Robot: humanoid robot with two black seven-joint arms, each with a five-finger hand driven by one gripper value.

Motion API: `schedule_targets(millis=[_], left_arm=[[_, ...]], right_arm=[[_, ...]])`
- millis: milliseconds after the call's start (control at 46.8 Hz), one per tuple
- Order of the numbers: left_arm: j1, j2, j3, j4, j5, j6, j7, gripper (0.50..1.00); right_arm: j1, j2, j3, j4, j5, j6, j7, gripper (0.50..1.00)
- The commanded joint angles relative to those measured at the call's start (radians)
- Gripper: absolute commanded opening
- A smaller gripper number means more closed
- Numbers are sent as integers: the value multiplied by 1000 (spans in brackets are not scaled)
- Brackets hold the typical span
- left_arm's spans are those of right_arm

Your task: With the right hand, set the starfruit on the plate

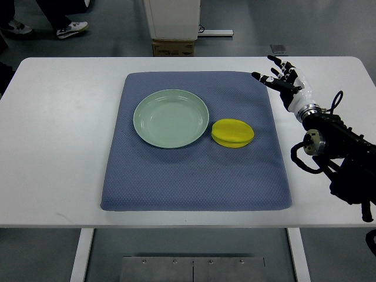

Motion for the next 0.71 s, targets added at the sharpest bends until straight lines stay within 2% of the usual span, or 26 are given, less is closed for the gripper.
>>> schedule_targets(millis=[0, 684], left_arm=[[0, 0, 0, 0, 0, 0, 0, 1000], [9, 0, -1, 0, 0, 1, 0, 1000]], right_arm=[[0, 0, -1, 0, 0, 0, 0, 1000], [10, -7, -8, 0, 0, 0, 0, 1000]])
